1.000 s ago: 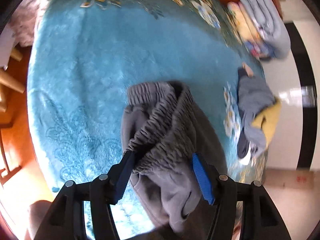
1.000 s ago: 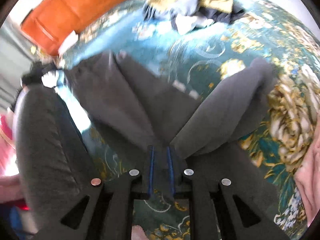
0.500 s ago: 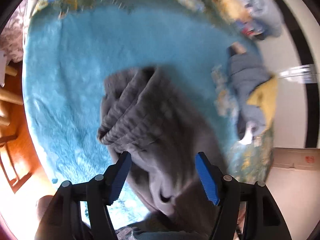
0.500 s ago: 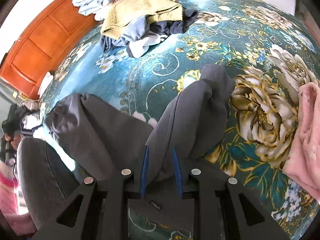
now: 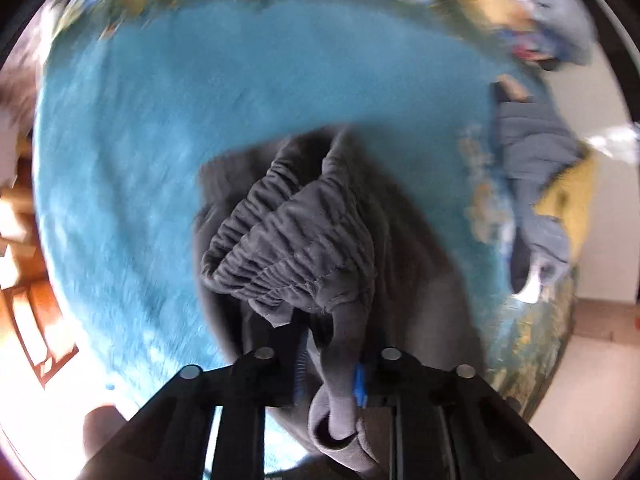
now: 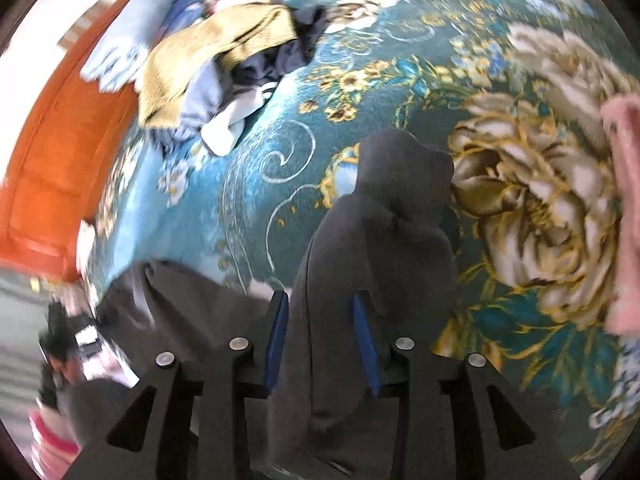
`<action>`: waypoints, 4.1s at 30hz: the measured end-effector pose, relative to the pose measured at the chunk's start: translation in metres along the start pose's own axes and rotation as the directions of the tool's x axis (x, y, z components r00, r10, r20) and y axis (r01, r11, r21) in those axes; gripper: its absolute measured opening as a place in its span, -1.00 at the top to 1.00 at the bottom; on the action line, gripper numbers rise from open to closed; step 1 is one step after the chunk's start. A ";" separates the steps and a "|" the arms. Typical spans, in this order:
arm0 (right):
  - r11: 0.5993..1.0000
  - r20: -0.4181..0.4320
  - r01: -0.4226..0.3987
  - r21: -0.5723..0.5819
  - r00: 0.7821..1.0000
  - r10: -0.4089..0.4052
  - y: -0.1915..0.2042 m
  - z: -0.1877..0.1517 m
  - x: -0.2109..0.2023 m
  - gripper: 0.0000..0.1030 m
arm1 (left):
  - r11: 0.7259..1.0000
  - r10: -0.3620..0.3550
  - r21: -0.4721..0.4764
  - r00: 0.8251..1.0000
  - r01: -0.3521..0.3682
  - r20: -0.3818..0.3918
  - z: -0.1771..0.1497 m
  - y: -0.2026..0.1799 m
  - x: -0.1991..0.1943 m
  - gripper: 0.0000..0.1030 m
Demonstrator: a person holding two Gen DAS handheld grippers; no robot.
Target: Fold clothes
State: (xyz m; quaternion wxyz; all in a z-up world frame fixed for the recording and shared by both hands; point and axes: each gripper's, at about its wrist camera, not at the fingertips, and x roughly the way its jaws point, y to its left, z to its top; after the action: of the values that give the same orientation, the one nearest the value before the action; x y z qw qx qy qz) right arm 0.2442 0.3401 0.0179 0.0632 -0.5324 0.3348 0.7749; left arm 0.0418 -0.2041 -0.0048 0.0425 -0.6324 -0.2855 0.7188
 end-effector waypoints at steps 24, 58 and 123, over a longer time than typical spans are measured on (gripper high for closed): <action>0.982 0.166 0.021 0.189 0.985 -0.053 -0.012 0.015 -0.082 0.91 | 0.923 -0.371 0.141 0.926 0.359 0.068 0.013 0.037 -0.043 0.67; 0.703 0.163 -0.244 0.668 0.970 0.182 -0.190 -0.177 -0.033 -0.33 | 0.983 0.072 0.169 0.997 -0.071 -0.004 -0.002 0.084 -0.003 -0.25; 0.760 0.347 -0.369 0.535 0.916 0.201 -0.147 -0.073 0.016 -0.25 | 0.928 -0.067 0.370 0.995 0.037 0.068 -0.080 -0.164 0.023 -0.02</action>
State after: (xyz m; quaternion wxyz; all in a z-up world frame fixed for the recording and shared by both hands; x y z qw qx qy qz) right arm 0.3618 0.4060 -0.0774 0.1502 -0.3182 0.6246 0.6972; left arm 0.0626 -0.0290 0.0476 0.1679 -0.5765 -0.1637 0.7827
